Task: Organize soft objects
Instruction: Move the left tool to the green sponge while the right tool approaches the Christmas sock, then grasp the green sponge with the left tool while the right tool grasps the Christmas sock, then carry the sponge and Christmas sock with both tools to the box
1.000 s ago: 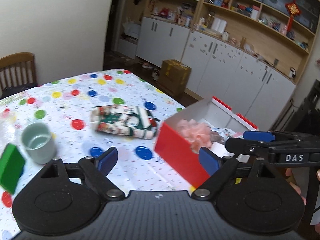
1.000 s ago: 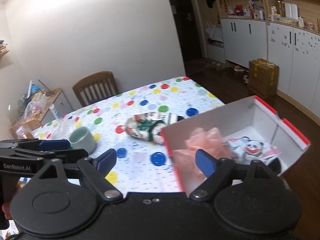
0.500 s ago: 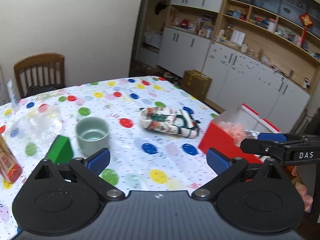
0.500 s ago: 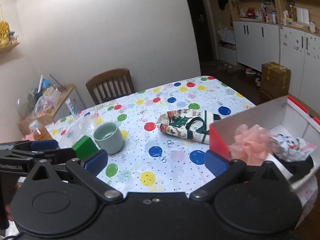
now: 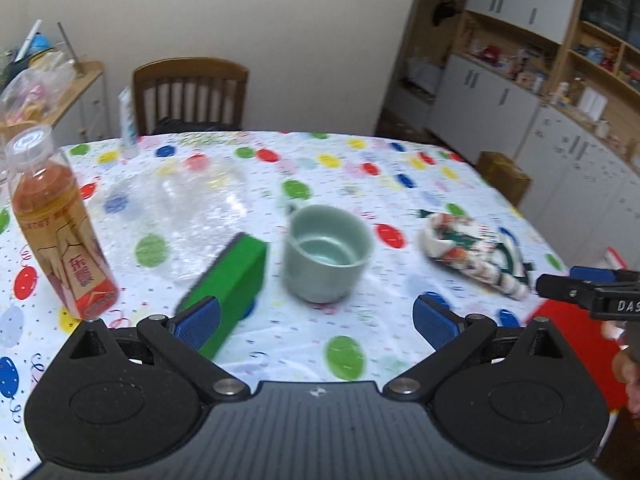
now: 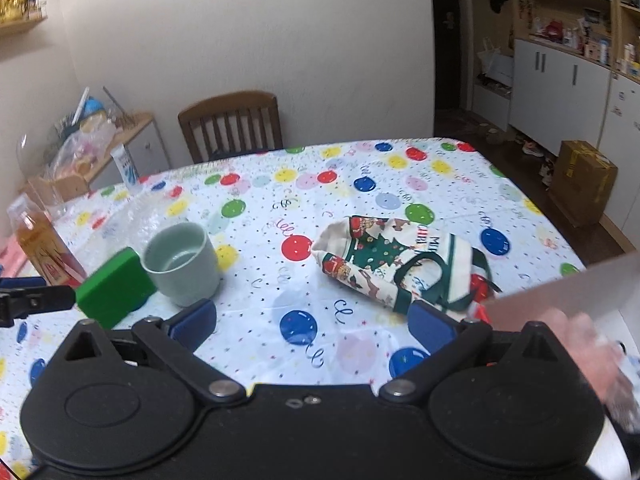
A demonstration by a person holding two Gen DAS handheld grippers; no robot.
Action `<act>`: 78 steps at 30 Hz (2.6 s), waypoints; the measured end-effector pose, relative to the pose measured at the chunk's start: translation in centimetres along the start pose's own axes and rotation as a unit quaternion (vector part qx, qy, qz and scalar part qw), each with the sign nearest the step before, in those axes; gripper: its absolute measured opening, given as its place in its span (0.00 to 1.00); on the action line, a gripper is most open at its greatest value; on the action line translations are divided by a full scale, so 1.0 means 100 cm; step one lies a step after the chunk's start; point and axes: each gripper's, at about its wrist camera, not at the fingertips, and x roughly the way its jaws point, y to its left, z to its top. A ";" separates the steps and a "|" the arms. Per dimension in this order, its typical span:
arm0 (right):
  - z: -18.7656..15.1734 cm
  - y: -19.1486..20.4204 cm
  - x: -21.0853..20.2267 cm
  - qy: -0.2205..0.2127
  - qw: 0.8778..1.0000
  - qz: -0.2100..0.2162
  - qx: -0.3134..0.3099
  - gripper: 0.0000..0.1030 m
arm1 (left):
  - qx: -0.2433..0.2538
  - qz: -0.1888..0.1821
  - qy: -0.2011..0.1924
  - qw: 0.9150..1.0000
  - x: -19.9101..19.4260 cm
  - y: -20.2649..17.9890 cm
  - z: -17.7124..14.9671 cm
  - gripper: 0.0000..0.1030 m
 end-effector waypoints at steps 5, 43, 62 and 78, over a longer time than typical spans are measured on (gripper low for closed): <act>0.008 -0.001 0.034 0.020 0.999 -0.004 -0.031 0.91 | -0.007 0.032 -0.003 0.999 0.019 0.019 0.002 1.00; 0.017 -0.003 0.148 0.089 0.983 -0.094 -0.133 0.27 | -0.011 0.102 0.058 0.993 0.101 0.046 -0.008 0.46; 0.061 -0.018 0.067 -0.014 0.998 -0.043 -0.039 0.08 | -0.050 0.059 0.049 0.996 0.065 0.031 -0.004 0.28; 0.057 -0.043 -0.027 -0.033 0.994 0.048 0.089 0.07 | -0.048 -0.008 0.044 0.998 0.013 0.002 0.005 0.28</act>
